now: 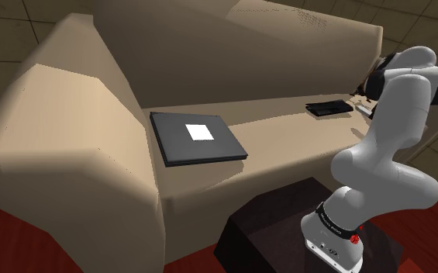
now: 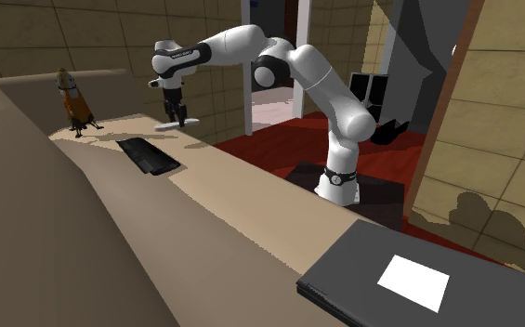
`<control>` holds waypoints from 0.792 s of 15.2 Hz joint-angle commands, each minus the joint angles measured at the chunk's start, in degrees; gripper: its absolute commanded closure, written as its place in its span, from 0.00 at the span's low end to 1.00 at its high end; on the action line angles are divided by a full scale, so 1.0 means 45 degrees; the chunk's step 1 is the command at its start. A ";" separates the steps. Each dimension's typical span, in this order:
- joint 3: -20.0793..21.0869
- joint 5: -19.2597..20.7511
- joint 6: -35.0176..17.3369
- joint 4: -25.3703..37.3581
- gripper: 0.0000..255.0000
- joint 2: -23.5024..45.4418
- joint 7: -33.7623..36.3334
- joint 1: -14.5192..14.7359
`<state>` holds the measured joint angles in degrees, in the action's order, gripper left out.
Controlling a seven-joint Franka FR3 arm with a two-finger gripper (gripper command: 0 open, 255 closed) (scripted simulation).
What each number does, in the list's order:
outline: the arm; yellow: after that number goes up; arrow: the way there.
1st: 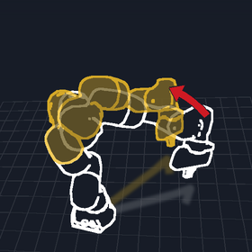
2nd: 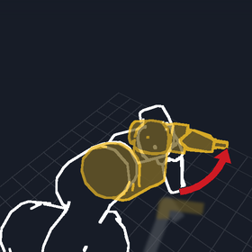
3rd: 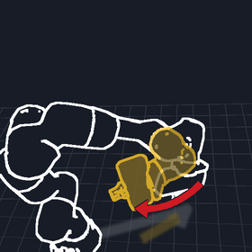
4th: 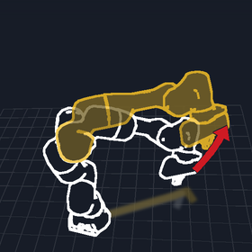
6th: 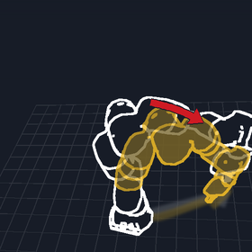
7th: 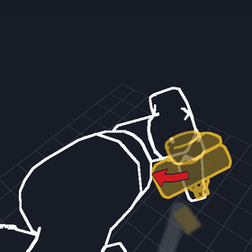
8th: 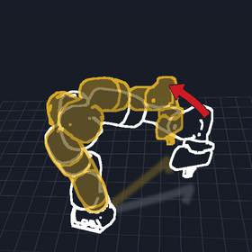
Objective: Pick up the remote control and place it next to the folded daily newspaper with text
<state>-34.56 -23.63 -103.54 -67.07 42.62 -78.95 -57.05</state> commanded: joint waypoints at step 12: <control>0.0062 -0.0101 -0.0615 -0.0492 0.00 0.0153 -0.0105 0.0068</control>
<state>-34.28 -24.09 -106.31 -69.29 43.32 -79.43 -56.75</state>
